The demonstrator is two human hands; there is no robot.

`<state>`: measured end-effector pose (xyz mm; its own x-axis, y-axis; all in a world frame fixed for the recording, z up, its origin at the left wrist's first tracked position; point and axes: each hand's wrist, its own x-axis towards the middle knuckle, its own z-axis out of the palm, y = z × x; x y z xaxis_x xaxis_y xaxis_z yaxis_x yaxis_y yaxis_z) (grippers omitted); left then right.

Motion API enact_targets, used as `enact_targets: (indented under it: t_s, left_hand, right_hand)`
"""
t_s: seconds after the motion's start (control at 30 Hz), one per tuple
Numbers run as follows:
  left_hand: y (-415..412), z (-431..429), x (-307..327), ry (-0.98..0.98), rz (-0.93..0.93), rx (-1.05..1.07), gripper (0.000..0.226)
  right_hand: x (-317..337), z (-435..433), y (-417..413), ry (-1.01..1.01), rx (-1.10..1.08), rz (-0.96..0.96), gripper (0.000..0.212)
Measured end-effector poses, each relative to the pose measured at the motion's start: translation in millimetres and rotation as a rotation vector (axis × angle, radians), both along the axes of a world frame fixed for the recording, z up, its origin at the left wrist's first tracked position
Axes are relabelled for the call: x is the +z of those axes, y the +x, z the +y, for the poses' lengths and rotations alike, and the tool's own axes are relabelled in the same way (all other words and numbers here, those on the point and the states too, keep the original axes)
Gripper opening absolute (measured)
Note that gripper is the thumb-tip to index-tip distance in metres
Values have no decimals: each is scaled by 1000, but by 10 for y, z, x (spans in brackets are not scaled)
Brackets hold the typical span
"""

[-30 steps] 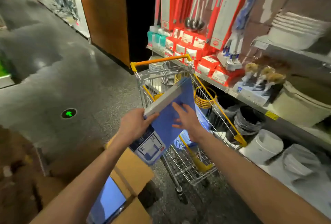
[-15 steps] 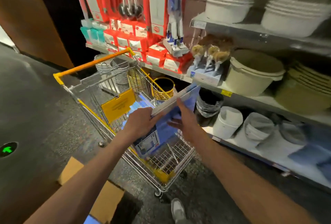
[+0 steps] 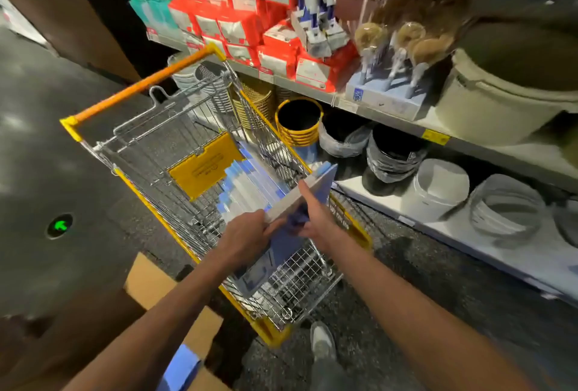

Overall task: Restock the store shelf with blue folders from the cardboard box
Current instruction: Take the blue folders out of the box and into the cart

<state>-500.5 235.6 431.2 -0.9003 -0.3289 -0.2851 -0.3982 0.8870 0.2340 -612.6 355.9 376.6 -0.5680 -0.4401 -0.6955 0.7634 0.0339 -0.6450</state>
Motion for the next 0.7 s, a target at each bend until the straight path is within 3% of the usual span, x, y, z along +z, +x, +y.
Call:
enact_targets:
  t_s: [0.07, 0.17, 0.33, 0.47, 0.7]
  left_hand:
    - [40, 4, -156, 42, -18, 31, 60]
    - [121, -17, -370, 56, -31, 42, 56]
    - [165, -37, -748, 88, -28, 33, 77]
    - [129, -2, -1072, 133, -81, 41, 52]
    - [173, 49, -1724, 226, -120, 36, 40]
  right_hand:
    - [-75, -13, 6, 14, 19, -65, 77]
    - [-183, -21, 39, 93, 61, -92, 90]
    - [-449, 10, 12, 145, 38, -76, 63]
    - [-698, 55, -36, 213, 40, -90, 53]
    - [-1265, 15, -37, 384, 47, -92, 34]
